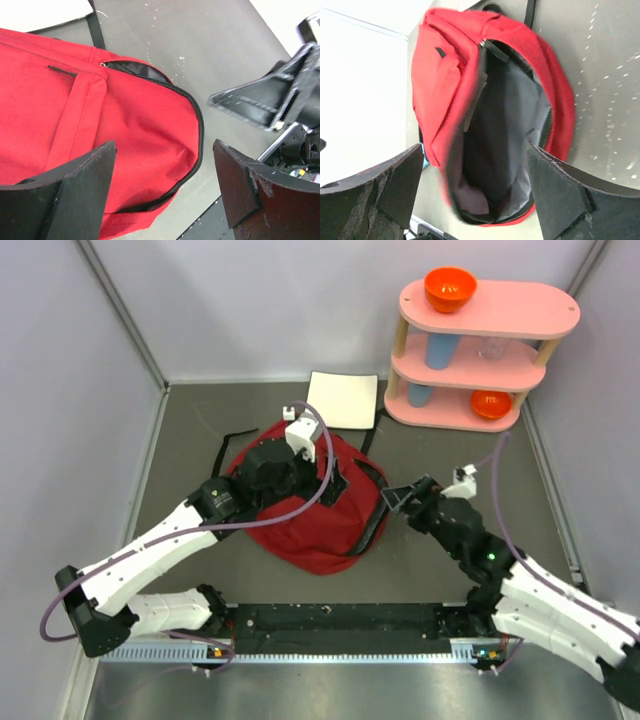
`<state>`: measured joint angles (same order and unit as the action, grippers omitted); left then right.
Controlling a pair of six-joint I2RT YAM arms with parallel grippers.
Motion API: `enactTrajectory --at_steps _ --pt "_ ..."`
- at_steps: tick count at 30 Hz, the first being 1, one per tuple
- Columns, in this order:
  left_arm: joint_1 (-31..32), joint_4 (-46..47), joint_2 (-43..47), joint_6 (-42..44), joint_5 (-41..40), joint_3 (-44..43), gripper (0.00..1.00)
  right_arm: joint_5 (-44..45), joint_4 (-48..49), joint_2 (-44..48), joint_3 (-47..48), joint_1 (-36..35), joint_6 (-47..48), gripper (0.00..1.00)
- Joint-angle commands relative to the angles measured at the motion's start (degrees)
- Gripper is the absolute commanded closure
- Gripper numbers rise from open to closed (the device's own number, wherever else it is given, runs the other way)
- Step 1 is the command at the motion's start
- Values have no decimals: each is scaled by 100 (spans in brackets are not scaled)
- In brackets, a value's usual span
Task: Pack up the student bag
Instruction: Place the book in the student bag, then adjust the student bag at the center of the board.
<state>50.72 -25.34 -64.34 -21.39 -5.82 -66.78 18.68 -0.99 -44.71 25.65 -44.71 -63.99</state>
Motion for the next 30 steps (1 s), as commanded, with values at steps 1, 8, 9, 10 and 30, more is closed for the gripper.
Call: enactTrajectory --at_steps 1,8,9,10,30 --pt "-1 170 245 83 293 156 16 708 -973 1094 -52 50 553 19" --pt "-237 -251 852 -1032 -1377 1060 12 -679 -867 623 879 41 1801 24" --pt "-421 -391 879 -1208 -1386 1175 12 -1099 -859 204 976 32 1898 27" --pt "-518 -497 870 -1567 -1308 1298 14 -1268 -859 17 1151 15 1925 30" --pt "-1266 -25 1572 -3275 -7 3865 32 -1525 -1061 -1587 1813 -1602 2619 54"
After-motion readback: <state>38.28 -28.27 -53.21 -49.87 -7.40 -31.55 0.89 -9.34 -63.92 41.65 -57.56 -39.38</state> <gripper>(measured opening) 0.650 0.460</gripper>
